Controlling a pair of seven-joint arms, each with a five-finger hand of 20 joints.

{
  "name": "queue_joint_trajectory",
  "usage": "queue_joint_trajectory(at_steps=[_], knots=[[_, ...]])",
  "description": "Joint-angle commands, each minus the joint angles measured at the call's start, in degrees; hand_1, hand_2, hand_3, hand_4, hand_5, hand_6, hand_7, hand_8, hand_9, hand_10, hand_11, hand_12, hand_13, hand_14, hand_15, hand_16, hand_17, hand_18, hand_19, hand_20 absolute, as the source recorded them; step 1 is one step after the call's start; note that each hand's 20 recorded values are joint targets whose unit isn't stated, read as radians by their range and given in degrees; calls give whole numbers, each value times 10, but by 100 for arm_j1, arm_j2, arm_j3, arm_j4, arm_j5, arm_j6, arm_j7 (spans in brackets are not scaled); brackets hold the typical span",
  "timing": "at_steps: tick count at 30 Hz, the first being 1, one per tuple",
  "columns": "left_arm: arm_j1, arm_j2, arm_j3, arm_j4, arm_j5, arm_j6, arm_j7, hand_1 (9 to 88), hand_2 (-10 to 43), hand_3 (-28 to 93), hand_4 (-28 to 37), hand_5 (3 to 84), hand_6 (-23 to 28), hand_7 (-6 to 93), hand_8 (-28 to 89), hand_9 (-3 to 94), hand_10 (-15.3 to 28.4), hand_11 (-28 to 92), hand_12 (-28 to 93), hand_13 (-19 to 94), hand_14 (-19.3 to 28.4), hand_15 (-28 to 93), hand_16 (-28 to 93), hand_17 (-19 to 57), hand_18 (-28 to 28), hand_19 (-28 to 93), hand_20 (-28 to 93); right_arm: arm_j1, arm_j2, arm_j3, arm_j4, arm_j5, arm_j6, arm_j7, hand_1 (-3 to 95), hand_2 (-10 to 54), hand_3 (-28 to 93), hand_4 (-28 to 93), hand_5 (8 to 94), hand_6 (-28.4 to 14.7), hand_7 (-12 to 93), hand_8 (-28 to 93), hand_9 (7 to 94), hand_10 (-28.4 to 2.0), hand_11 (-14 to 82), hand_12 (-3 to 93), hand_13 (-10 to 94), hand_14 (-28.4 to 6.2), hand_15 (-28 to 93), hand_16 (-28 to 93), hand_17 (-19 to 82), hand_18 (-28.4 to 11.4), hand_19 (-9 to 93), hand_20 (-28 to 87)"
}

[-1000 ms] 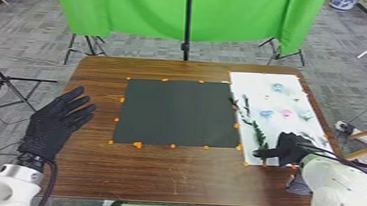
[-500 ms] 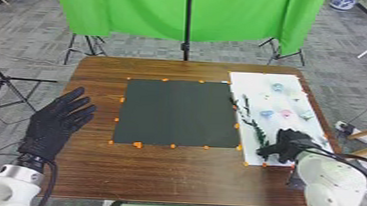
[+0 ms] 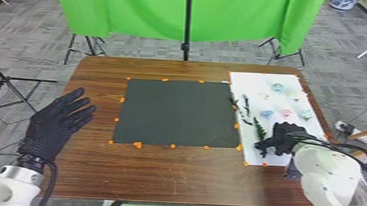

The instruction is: Arrange flowers

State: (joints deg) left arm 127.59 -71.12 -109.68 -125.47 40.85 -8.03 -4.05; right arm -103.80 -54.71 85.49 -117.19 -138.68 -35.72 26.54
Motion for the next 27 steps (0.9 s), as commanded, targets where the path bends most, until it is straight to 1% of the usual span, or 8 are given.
queue_joint_trajectory(at_steps=[1,7,10,12,16,18,21,27], knots=[[75,-92,6,-10,25,26,-69,269,13,696,-229,356,27,213,-106,283,123,255,135,232,149,342,-12,-108,204,444,59,54,-47,-160,231,-33,-221,15,172,-94,618,-283,835,0,390,-192,832,-118,610,314,751,-116,826,249,302,-205,827,337],[54,-92,10,5,21,22,-88,271,14,696,-230,356,27,212,-106,284,123,255,135,232,149,343,-12,-108,204,445,59,7,-116,-363,444,-75,-307,83,187,-95,626,-283,832,0,388,-191,830,-118,607,311,751,-113,824,246,302,-204,825,338],[65,-57,29,8,4,63,-68,270,14,697,-230,356,27,212,-106,283,124,256,135,231,149,342,-12,-108,204,445,59,-61,-163,-460,517,-117,-284,106,191,-95,644,-283,829,1,389,-193,829,-117,607,310,751,-113,824,243,302,-203,824,339],[71,-55,32,10,0,50,-65,270,14,696,-229,356,27,212,-106,283,123,256,135,231,149,342,-12,-108,204,446,59,-95,-189,-524,554,-107,-346,96,200,-93,647,-282,829,2,389,-193,829,-117,607,309,750,-112,824,242,302,-203,823,339],[39,-43,55,29,-6,49,-71,270,15,695,-229,356,27,212,-105,283,123,255,135,232,149,342,-12,-108,204,445,59,-107,-310,-506,643,107,-888,-98,335,-93,737,-282,819,16,405,-208,829,-102,607,306,753,-97,820,239,310,-190,823,326],[30,-39,68,36,-8,53,-75,269,14,697,-228,356,27,212,-105,283,124,255,135,232,149,342,-12,-108,204,445,59,-189,-325,-519,685,125,-815,-143,414,-93,696,-282,792,12,409,-73,822,-92,599,305,753,-86,816,239,312,-179,814,322],[22,-46,67,48,-12,55,-80,270,14,696,-229,356,27,212,-105,283,123,255,135,232,149,342,-12,-108,204,445,59,-294,-384,-482,702,91,-778,-201,449,-94,711,-282,795,13,421,-55,829,-84,591,304,760,-75,810,235,319,-170,811,320],[21,-52,62,48,-8,51,-80,270,14,697,-229,356,27,212,-105,283,123,254,135,232,149,342,-12,-108,204,445,59,-444,-439,-417,668,139,-638,-115,439,-95,785,-282,782,4,454,-20,829,-80,588,317,763,-73,807,239,322,-170,811,321]])
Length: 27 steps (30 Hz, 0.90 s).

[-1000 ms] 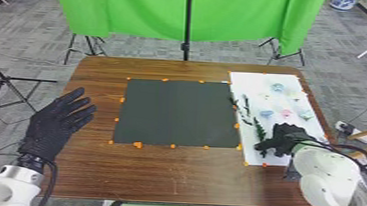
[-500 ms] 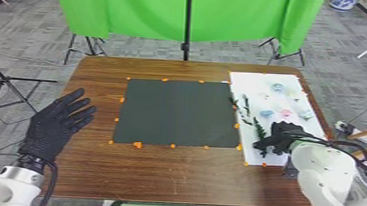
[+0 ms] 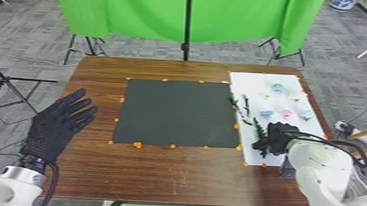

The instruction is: Arrange flowers

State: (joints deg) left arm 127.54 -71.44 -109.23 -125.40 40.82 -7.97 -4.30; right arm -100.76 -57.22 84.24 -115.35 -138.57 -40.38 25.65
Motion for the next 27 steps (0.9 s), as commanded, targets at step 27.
queue_joint_trajectory(at_steps=[27], knots=[[37,-14,27,39,-2,34,-20,274,9,699,-226,355,27,214,-106,278,122,254,135,231,148,342,-12,-108,205,445,58,-1252,-309,552,-209,1841,362,1015,319,7,932,-39,805,-32,572,-7,882,-71,465,307,847,-33,694,223,380,-184,882,308]])
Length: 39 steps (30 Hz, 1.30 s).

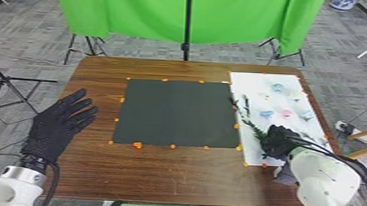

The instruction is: Arrange flowers

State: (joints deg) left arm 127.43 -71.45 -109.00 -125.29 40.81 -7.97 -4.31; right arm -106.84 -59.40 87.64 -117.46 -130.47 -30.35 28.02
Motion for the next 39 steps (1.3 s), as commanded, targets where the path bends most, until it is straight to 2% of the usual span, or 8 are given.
queue_joint_trajectory(at_steps=[1,10,13,20,27,32,36,39], knots=[[59,-14,-5,20,-1,41,-11,274,10,698,-227,355,27,214,-106,278,122,254,135,231,148,342,-12,-108,205,445,59,-634,-79,297,-93,1219,-689,869,318,7,932,-38,807,-33,571,-7,883,-72,466,308,848,-34,696,224,380,-183,883,307],[72,54,-40,-5,-3,44,39,273,8,699,-226,355,26,214,-106,278,122,256,135,232,148,343,-12,-108,205,445,59,-224,-30,933,-863,2584,-725,1633,309,11,932,-28,819,-28,565,-13,892,-70,465,309,855,-37,702,227,392,-189,903,294],[26,219,-46,23,-17,120,6,275,9,698,-226,357,22,217,-106,278,122,256,135,232,148,343,-12,-108,205,445,59,30,-40,1083,-1024,2837,-569,1710,308,14,932,-30,823,-27,560,-17,893,-70,465,308,857,-37,701,228,392,-189,907,286],[-18,539,-169,-11,-57,58,31,275,9,697,-224,357,20,220,-109,278,122,256,135,231,147,343,-12,-108,205,445,59,626,-26,1274,-1189,3249,6,1601,303,14,932,-25,824,-24,559,-20,895,-70,464,303,861,-38,700,230,395,-191,918,268],[328,774,-567,-183,-224,35,-77,275,9,698,-223,357,22,217,-107,278,122,257,135,232,148,343,-11,-108,204,444,59,2087,-499,-122,-600,2985,-88,1236,300,17,932,-28,826,-26,552,-14,898,-74,466,298,861,-39,701,234,393,-191,924,258],[549,836,-806,-258,-311,-9,-138,278,10,707,-213,357,23,216,-107,279,122,258,136,232,147,344,-11,-108,205,443,60,2894,-1222,-1514,13,1886,-376,618,305,6,932,-38,809,-37,563,16,904,-75,459,285,869,-41,681,248,398,-194,910,266],[599,854,-845,-282,-351,-200,-80,283,13,710,-197,358,23,216,-107,280,121,256,135,233,147,341,-12,-108,205,443,60,3344,-1768,-2457,666,1034,-460,302,296,27,932,-37,814,-22,570,-13,893,-76,478,284,853,-42,709,239,388,-191,919,274],[640,803,-842,-321,-311,-210,-23,280,9,707,-195,357,23,216,-107,279,121,256,136,232,147,341,-11,-108,205,442,60,3488,-2144,-2845,1079,745,-718,401,328,-49,932,-49,748,-69,636,92,934,-75,419,270,902,-42,623,275,420,-202,883,269]])
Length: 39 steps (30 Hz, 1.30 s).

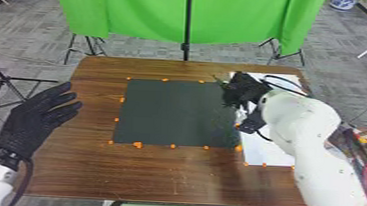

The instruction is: Arrange flowers

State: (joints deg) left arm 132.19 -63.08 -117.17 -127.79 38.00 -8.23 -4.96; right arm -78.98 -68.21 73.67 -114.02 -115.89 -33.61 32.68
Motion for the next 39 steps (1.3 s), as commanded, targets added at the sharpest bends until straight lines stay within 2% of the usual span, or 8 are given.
queue_joint_trajectory(at_steps=[1,7,10,13,21,33,35,39], knots=[[174,-38,1,-74,-22,-188,21,278,6,706,-195,356,22,216,-107,278,121,256,136,232,147,340,-11,-108,205,441,60,695,-1323,-1561,821,-852,-416,-96,330,-52,932,-51,746,-69,643,95,936,-74,419,269,907,-41,618,277,425,-202,884,269],[437,-249,-6,-107,-43,-281,133,275,-3,705,-195,355,22,214,-106,276,119,255,138,231,147,336,-10,-108,205,438,60,841,-1611,-2172,1494,-1604,-612,-179,326,-57,932,-61,759,-51,649,93,937,-70,441,252,926,-37,610,281,442,-203,894,260],[617,-318,-40,-73,-216,-136,204,274,-18,702,-193,352,19,214,-105,274,118,254,139,229,144,334,-9,-109,206,435,60,853,-1722,-2292,1720,-1700,-646,-92,325,-58,932,-64,759,-47,651,95,937,-69,444,248,930,-35,606,283,446,-204,897,257],[808,-400,-195,-81,-177,-31,231,273,-22,699,-190,352,18,214,-105,273,118,253,140,229,144,330,-6,-110,207,433,62,773,-1742,-2434,1757,-1894,-558,-40,324,-58,932,-68,759,-44,652,95,937,-68,447,245,933,-36,604,284,448,-203,899,253],[616,-125,-414,33,-283,-49,105,272,-26,699,-190,355,17,214,-105,275,117,252,142,231,143,327,-2,-109,207,431,66,726,-1925,-2760,2197,-2295,-286,338,326,-57,931,-90,758,-34,661,87,937,-64,454,235,937,-34,604,283,459,-204,908,237],[-81,349,93,344,-394,-261,-462,269,-23,699,-193,355,19,212,-104,275,117,251,143,231,144,326,0,-108,208,428,70,489,-2363,-2979,2517,-2510,449,662,292,13,904,-153,814,-4,627,19,937,-58,525,185,937,-27,673,205,508,-204,932,206],[-160,362,139,370,-391,-290,-534,268,-23,698,-193,354,19,212,-103,275,117,250,143,231,143,326,0,-108,207,427,70,458,-2430,-2929,2510,-2269,441,742,288,29,895,-175,829,1,647,-152,937,-59,530,184,937,-28,677,202,508,-206,932,208],[-222,337,178,391,-374,-327,-576,268,-22,698,-193,354,20,211,-103,275,117,249,143,231,143,327,1,-108,208,428,71,391,-2453,-2842,2494,-1914,468,722,272,26,852,-230,853,3,613,-188,937,-63,529,186,937,-32,676,204,505,-209,932,213]])
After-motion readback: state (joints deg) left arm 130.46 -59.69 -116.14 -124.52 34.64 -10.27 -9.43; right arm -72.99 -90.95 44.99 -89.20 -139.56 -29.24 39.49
